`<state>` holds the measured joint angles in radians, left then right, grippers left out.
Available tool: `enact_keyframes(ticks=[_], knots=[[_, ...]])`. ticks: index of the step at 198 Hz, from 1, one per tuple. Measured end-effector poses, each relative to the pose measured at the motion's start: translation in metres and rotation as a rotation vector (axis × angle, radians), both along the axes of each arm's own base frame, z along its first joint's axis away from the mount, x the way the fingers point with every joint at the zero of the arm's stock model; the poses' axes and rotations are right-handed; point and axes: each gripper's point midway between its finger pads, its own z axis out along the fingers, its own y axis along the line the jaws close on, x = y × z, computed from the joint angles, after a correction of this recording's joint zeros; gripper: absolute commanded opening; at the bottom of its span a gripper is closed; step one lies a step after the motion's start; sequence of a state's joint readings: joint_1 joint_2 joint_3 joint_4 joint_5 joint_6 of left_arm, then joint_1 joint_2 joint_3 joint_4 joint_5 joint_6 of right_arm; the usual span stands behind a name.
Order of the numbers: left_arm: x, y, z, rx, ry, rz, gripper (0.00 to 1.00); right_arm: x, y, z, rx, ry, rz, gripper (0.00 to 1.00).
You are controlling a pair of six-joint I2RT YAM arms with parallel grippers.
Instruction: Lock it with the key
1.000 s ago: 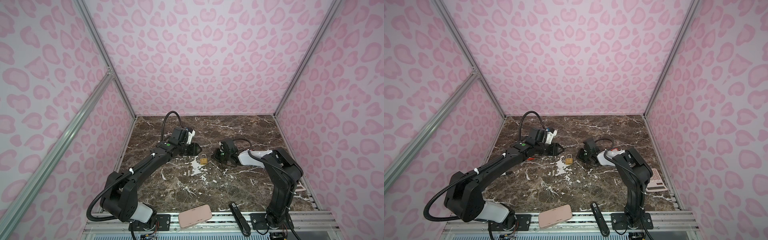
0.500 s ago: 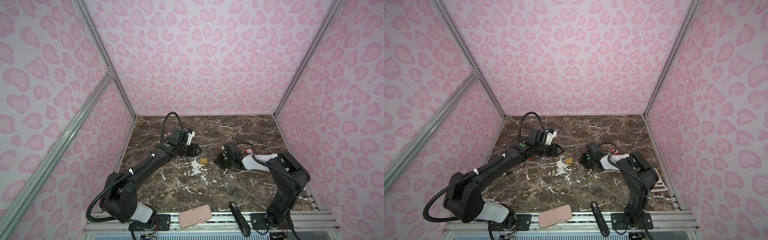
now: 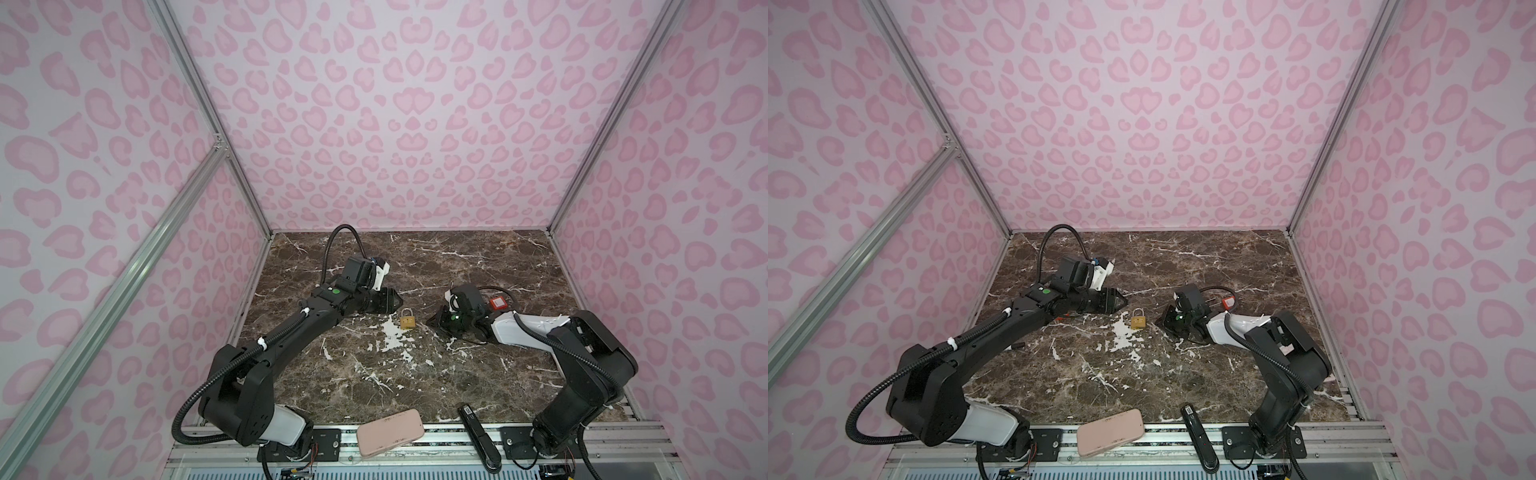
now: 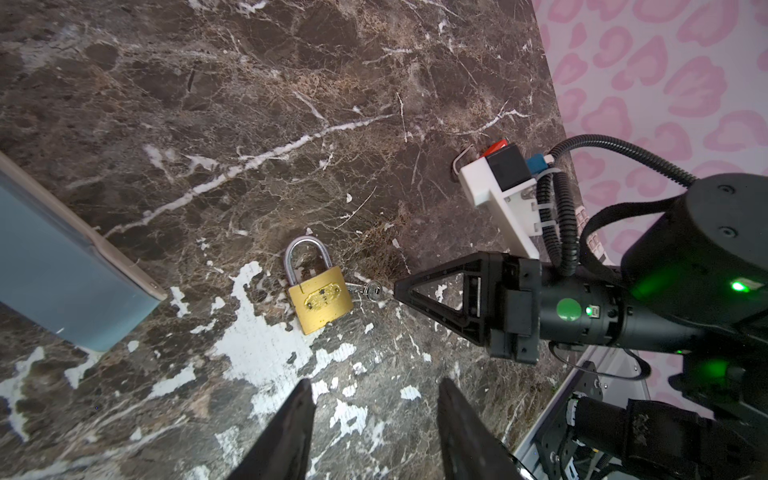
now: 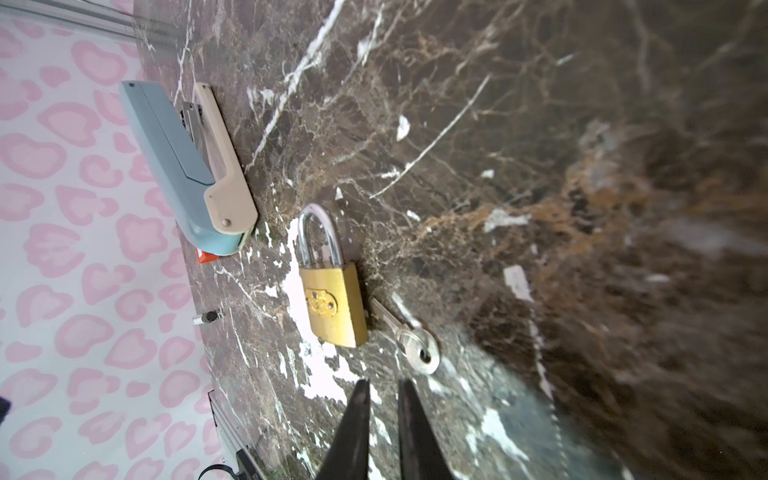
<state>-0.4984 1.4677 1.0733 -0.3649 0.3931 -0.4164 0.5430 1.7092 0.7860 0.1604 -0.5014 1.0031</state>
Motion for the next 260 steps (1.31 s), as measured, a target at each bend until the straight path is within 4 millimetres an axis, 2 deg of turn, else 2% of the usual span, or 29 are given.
enact_keyframes(ticks=[41,94,167,205,260], knots=[[-0.001,0.001,-0.001,0.001,0.001,0.001,0.5,0.005,0.012,-0.004,0.034,0.024,0.021,0.06],[-0.001,0.001,0.0,0.002,-0.003,0.003,0.5,0.001,0.02,-0.01,0.055,0.041,0.039,0.05],[-0.002,0.003,-0.002,0.006,-0.001,0.006,0.5,-0.003,0.019,-0.026,0.036,0.085,0.033,0.05],[-0.001,0.004,-0.002,0.009,-0.003,0.01,0.5,-0.001,0.02,-0.027,0.044,0.088,0.025,0.02],[-0.001,0.004,-0.001,0.01,-0.005,0.012,0.5,0.012,0.014,-0.027,0.038,0.066,-0.038,0.02]])
